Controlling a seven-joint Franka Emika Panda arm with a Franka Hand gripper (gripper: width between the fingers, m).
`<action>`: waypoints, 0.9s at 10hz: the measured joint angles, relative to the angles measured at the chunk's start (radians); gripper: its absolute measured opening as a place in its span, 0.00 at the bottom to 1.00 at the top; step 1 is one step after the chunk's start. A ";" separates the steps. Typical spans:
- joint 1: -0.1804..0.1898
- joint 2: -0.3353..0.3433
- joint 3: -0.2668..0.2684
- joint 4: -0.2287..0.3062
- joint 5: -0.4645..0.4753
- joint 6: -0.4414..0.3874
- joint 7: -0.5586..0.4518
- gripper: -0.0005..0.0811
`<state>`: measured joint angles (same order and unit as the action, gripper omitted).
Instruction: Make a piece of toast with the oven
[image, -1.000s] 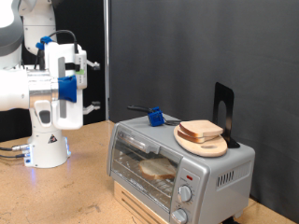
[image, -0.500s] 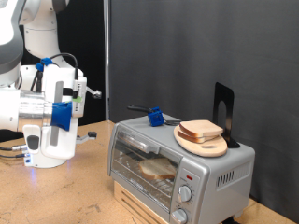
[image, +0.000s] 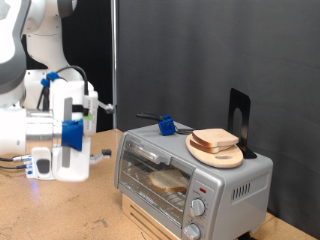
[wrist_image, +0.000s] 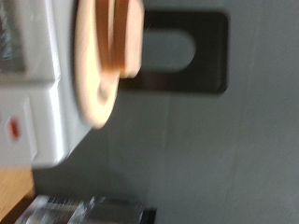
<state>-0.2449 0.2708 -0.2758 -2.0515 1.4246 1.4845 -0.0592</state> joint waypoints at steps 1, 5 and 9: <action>0.002 0.032 0.011 0.026 0.016 0.029 -0.008 0.84; 0.011 0.171 0.042 0.154 0.018 0.091 0.003 0.84; 0.014 0.231 0.053 0.209 0.006 0.085 0.024 0.84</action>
<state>-0.2308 0.5021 -0.2224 -1.8427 1.4303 1.5692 -0.0350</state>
